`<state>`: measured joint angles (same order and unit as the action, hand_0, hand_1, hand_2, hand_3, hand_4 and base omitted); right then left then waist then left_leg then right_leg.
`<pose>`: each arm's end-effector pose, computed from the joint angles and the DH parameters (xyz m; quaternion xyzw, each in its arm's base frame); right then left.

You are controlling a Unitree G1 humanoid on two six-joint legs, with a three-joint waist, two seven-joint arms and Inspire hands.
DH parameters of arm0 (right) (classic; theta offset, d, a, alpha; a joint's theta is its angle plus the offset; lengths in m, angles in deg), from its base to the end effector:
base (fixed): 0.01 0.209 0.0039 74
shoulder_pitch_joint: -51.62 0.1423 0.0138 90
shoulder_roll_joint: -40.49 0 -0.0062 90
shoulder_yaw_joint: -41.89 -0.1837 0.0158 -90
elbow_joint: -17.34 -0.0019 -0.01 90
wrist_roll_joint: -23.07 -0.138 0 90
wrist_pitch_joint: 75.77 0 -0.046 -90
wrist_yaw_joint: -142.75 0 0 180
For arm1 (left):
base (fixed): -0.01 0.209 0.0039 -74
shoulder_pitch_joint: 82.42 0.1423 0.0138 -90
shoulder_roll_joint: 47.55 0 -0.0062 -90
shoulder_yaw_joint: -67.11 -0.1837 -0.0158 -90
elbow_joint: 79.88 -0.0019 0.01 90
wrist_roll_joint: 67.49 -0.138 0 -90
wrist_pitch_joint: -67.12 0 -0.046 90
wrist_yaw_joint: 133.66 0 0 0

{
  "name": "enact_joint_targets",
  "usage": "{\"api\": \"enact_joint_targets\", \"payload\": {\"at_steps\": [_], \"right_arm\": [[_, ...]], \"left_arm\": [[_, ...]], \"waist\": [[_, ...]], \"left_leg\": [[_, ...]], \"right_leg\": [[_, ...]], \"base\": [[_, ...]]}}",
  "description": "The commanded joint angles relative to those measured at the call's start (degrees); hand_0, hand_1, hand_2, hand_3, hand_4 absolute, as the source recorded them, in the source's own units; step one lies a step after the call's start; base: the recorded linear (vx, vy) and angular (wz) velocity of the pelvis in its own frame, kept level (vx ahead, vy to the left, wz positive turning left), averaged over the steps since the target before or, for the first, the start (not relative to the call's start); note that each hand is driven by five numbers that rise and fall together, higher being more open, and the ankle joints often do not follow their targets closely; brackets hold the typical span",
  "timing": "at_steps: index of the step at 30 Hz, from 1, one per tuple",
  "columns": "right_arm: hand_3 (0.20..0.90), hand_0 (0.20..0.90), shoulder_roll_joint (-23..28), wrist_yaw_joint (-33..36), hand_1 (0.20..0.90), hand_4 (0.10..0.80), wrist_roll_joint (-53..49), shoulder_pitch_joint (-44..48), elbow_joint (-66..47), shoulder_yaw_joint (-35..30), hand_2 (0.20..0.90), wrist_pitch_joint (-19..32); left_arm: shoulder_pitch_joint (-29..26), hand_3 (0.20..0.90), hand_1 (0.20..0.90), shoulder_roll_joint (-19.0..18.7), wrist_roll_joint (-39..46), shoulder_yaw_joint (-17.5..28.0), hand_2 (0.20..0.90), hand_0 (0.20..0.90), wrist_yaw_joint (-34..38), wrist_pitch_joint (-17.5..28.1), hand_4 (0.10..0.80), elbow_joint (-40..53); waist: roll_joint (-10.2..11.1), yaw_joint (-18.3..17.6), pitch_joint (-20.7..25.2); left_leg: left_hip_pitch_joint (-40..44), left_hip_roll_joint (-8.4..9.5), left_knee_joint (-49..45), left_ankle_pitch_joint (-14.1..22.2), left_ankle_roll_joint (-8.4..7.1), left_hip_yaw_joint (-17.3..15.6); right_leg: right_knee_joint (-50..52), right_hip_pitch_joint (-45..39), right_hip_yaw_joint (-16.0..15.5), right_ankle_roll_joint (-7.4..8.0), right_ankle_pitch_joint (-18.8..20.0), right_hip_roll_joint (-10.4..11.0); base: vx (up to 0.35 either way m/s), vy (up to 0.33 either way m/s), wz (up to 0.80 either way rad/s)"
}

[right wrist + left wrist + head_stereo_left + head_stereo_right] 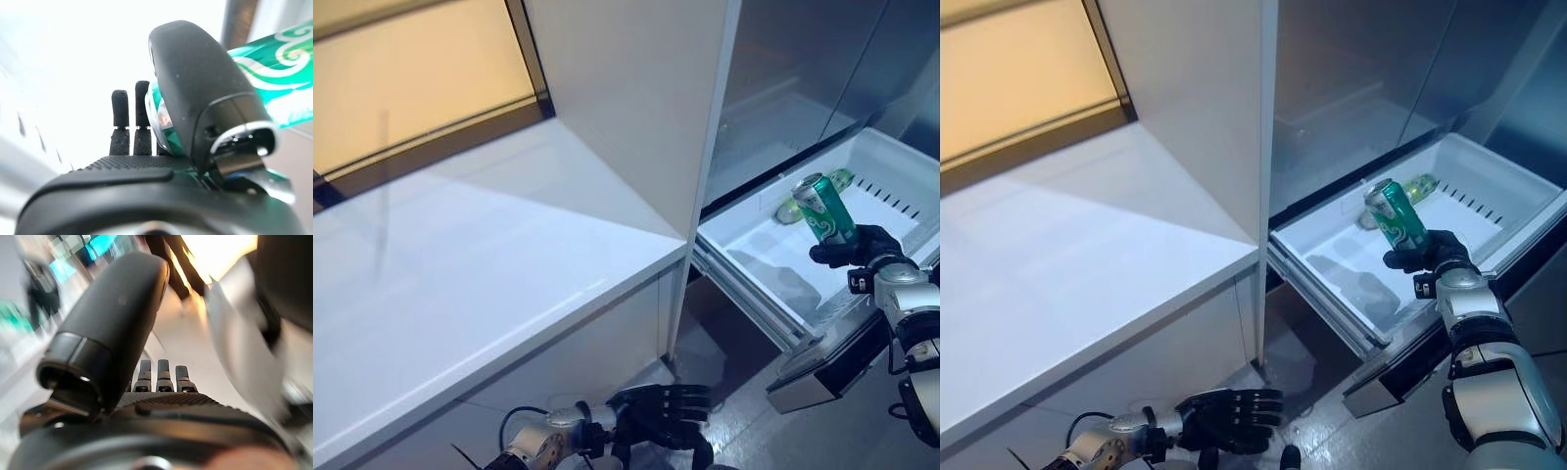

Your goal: Put drinks into fridge and close the fridge

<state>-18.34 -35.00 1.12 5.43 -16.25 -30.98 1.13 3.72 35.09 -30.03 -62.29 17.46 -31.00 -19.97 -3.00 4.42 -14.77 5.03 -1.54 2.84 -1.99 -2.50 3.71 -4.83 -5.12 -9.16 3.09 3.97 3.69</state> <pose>0.2970 -0.3346 0.1307 -0.2163 0.2042 -0.1964 0.9343 0.1525 0.1594 -0.0615 -0.1065 0.3965 -0.3853 0.8264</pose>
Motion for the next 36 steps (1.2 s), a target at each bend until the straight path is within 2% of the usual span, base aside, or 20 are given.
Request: {"api": "enact_joint_targets", "payload": {"at_steps": [1,2,3,4,7,10,16,19,26,27,28,33,36], "right_arm": [[0.2,0.3,4.8,-0.1,0.3,0.1,3.9,17.1,-1.7,1.6,0.3,1.4],[0.2,0.3,4.9,-0.8,0.3,0.1,5.5,17.0,-1.3,2.2,0.3,-0.4],[0.2,0.3,5.0,-1.4,0.3,0.1,6.5,17.1,-1.1,2.7,0.3,-1.7],[0.2,0.3,5.1,-2.0,0.3,0.1,7.0,16.9,-0.8,3.4,0.3,-3.1],[0.2,0.3,5.7,-4.6,0.3,0.1,9.5,16.0,-0.2,3.9,0.3,-6.8],[0.2,0.3,6.2,-7.3,0.3,0.1,12.0,17.0,2.0,5.0,0.3,-8.5],[0.2,0.3,7.1,-10.9,0.3,0.1,15.9,20.3,6.6,7.5,0.3,-9.9],[0.2,0.3,7.0,-13.4,0.3,0.1,18.1,21.1,8.5,8.4,0.3,-11.4],[0.2,0.3,6.6,-20.6,0.3,0.1,22.8,21.4,11.0,9.9,0.3,-12.1],[0.502,0.559,6.5,-21.4,0.559,0.402,23.2,21.4,11.2,10.3,0.559,-12.1],[0.9,0.9,6.5,-22.7,0.9,0.8,23.6,21.4,11.6,10.6,0.9,-11.8],[0.9,0.9,5.9,-23.7,0.9,0.8,25.8,21.2,11.0,11.8,0.9,-8.9],[0.9,0.9,6.8,-19.3,0.9,0.8,31.0,21.0,6.7,13.2,0.9,-4.1]], "left_arm": [[-0.9,0.9,0.9,0.1,-10.9,1.1,0.9,0.9,6.9,10.3,0.8,-3.6],[-1.2,0.9,0.9,-0.3,-15.0,2.5,0.9,0.9,10.8,12.6,0.8,-7.6],[-1.6,0.9,0.9,-0.2,-16.6,3.8,0.9,0.9,13.5,13.2,0.8,-10.4],[-2.2,0.9,0.9,0.0,-18.5,7.1,0.9,0.9,15.3,13.3,0.8,-14.3],[-3.3,0.9,0.9,0.4,-22.4,13.5,0.9,0.9,17.8,11.0,0.8,-21.1],[-3.9,0.9,0.9,-0.2,-25.5,16.4,0.9,0.9,18.9,9.4,0.8,-24.3],[-3.9,0.9,0.9,-0.7,-21.9,19.0,0.9,0.9,19.4,8.8,0.8,-24.6],[-3.7,0.9,0.9,-1.0,-23.1,20.0,0.9,0.9,20.4,11.9,0.8,-22.4],[-4.2,0.9,0.9,-2.0,-26.0,18.5,0.9,0.9,19.9,14.5,0.8,-18.4],[-4.3,0.9,0.9,-2.1,-26.3,18.4,0.9,0.9,19.9,14.7,0.8,-18.1],[-4.2,0.9,0.9,-2.2,-26.2,18.0,0.9,0.9,20.0,15.1,0.8,-17.8],[-4.7,0.9,0.9,-2.5,-27.1,17.3,0.9,0.9,19.9,15.0,0.8,-17.3],[-4.3,0.9,0.9,-2.6,-27.8,17.6,0.9,0.9,20.1,14.5,0.8,-17.6]], "waist": [[2.8,1.3,0.1],[2.8,1.6,-1.0],[2.9,1.8,-1.5],[3.1,2.2,-2.4],[3.4,3.1,-3.9],[3.3,3.8,-5.5],[2.1,4.8,-7.7],[1.6,5.5,-8.7],[1.9,6.1,-9.1],[1.9,6.1,-9.1],[2.0,6.2,-9.1],[2.5,5.9,-8.7],[3.2,5.2,-7.7]], "left_leg": [[-4.9,3.85,-6.1,4.2,2.91,-1.7],[-5.9,3.63,-6.4,3.9,2.8,-1.9],[-6.5,3.51,-6.5,3.7,2.76,-2.0],[-7.3,3.37,-6.7,3.5,2.72,-2.0],[-8.9,3.15,-7.4,3.1,2.53,-1.9],[-10.6,2.97,-7.9,2.7,2.42,-1.8],[-13.4,2.94,-8.9,2.2,2.3,-1.5],[-14.5,3.17,-9.3,1.9,2.23,-1.2],[-14.8,3.42,-9.1,1.5,2.24,-1.3],[-14.7,3.43,-9.0,1.5,2.25,-1.3],[-14.6,3.42,-8.9,1.5,2.26,-1.3],[-13.4,3.27,-8.0,1.4,2.28,-2.0],[-11.8,3.22,-7.0,1.6,2.32,-2.5]], "right_leg": [[9.8,3.5,-0.5,-2.25,-8.4,-3.1],[10.0,4.3,-0.7,-2.33,-8.2,-3.2],[10.1,4.9,-0.8,-2.35,-8.1,-3.2],[10.2,5.4,-1.0,-2.42,-8.0,-3.3],[10.5,6.6,-1.7,-2.6,-7.8,-3.3],[11.3,8.3,-2.2,-2.74,-7.7,-3.3],[12.9,11.3,-3.1,-3.01,-7.7,-2.8],[13.7,12.5,-3.7,-3.1,-7.6,-2.5],[13.9,13.1,-3.8,-2.9,-7.2,-2.3],[13.9,13.0,-3.8,-2.88,-7.1,-2.3],[13.8,12.9,-3.9,-2.82,-7.1,-2.3],[13.3,12.2,-3.5,-2.43,-6.7,-2.3],[12.6,11.0,-3.0,-2.11,-6.6,-2.5]], "base": [[-0.116,-0.053,0.07],[-0.107,-0.047,0.03],[-0.144,-0.07,0.0],[-0.105,-0.073,0.01],[-0.082,-0.07,0.03],[-0.09,-0.019,0.2],[-0.095,0.033,0.04],[-0.068,0.029,0.11],[-0.012,0.006,0.03],[0.0,0.0,0.0],[0.0,0.0,0.0],[0.0,0.0,0.0],[0.005,0.025,-0.03]]}}
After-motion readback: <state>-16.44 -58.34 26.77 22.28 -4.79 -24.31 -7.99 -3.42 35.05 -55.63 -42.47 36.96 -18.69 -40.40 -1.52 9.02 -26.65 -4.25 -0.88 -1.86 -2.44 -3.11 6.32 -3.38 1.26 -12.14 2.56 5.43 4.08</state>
